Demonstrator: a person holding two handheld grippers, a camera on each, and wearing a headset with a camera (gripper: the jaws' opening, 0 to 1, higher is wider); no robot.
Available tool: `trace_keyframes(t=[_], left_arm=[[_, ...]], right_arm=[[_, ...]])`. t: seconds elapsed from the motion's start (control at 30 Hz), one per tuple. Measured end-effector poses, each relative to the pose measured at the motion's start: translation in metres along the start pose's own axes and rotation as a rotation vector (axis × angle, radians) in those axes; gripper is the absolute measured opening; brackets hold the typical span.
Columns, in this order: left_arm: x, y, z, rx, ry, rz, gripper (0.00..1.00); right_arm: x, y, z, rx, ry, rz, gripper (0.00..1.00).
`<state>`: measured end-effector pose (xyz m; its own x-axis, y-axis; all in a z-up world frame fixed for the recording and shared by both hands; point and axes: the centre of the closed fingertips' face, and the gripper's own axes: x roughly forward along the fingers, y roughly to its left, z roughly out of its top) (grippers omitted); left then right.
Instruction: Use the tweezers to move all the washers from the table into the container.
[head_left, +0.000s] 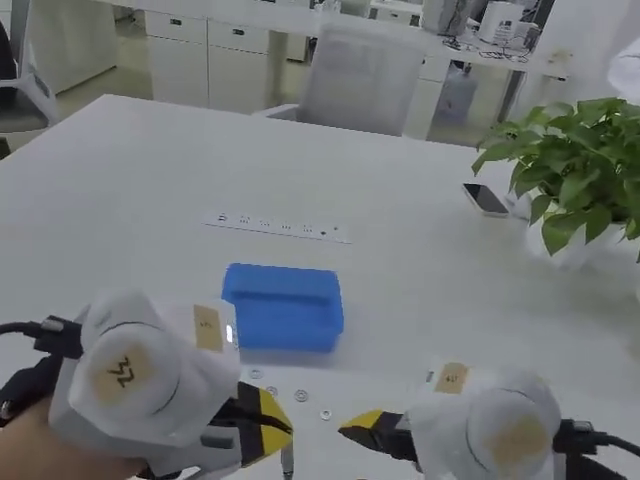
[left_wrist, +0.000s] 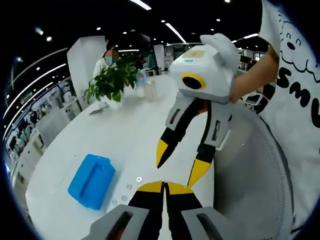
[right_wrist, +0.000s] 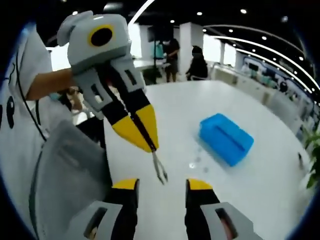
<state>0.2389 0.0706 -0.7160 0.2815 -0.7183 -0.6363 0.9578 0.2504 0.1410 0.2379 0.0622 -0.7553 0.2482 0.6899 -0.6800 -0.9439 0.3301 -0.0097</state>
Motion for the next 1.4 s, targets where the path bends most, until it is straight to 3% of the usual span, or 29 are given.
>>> trace_keyframes(t=[0.07,0.13,0.17,0.27,0.43,0.63,0.77,0.8,0.87,0.93,1.0,1.13,1.17,1.3,1.33,1.37,1.4], left_arm=[[-0.004,-0.002,0.004,0.033,0.011,-0.002,0.0],[-0.006,-0.005,0.005,0.061,0.029,-0.011,0.0],[-0.007,-0.007,0.008,0.057,0.026,-0.024,0.0],[-0.009,-0.01,0.015,0.071,0.014,-0.041,0.0],[-0.012,-0.011,0.02,0.103,0.031,-0.056,0.0],[-0.014,-0.011,0.024,0.089,0.01,-0.061,0.0],[-0.013,-0.009,0.023,0.071,0.004,-0.035,0.0],[-0.013,-0.005,0.024,0.043,-0.009,0.002,0.0],[-0.015,-0.005,0.022,-0.027,-0.012,0.006,0.0],[-0.017,0.002,0.022,-0.062,-0.042,0.052,0.01],[-0.021,0.007,0.02,-0.121,-0.066,0.092,0.13],[-0.033,0.02,0.014,-0.262,-0.138,0.198,0.22],[-0.038,0.024,0.011,-0.317,-0.153,0.245,0.25],[-0.055,0.033,-0.004,-0.413,-0.178,0.394,0.51],[-0.06,0.036,-0.012,-0.427,-0.182,0.453,0.58],[-0.062,0.034,-0.017,-0.432,-0.179,0.477,0.65],[-0.065,0.033,-0.03,-0.467,-0.154,0.519,0.72]], right_arm=[[0.003,0.004,0.009,-0.032,-0.014,0.03,0.3],[0.005,0.014,0.022,0.002,-0.057,0.106,0.29],[0.007,0.014,0.024,0.004,-0.059,0.117,0.29],[0.011,0.018,0.026,-0.073,-0.043,0.144,0.21],[0.014,0.02,0.023,-0.133,-0.025,0.137,0.15],[0.013,0.018,0.023,-0.22,-0.013,0.11,0.04],[0.013,0.017,0.023,-0.221,-0.01,0.113,0.04],[0.013,0.017,0.024,-0.217,-0.012,0.116,0.03],[0.013,0.016,0.025,-0.214,-0.01,0.118,0.03],[0.014,0.016,0.026,-0.194,-0.018,0.119,0.03],[0.014,0.015,0.028,-0.16,-0.024,0.121,0.02],[0.015,0.009,0.03,-0.097,-0.046,0.096,0.02],[0.014,0.005,0.032,-0.073,-0.056,0.084,0.02],[0.016,-0.01,0.04,0.014,-0.098,0.051,0.02],[0.017,-0.015,0.041,0.023,-0.103,0.045,0.02],[0.019,-0.019,0.043,0.033,-0.11,0.044,0.02],[0.021,-0.022,0.045,0.049,-0.116,0.044,0.02]])
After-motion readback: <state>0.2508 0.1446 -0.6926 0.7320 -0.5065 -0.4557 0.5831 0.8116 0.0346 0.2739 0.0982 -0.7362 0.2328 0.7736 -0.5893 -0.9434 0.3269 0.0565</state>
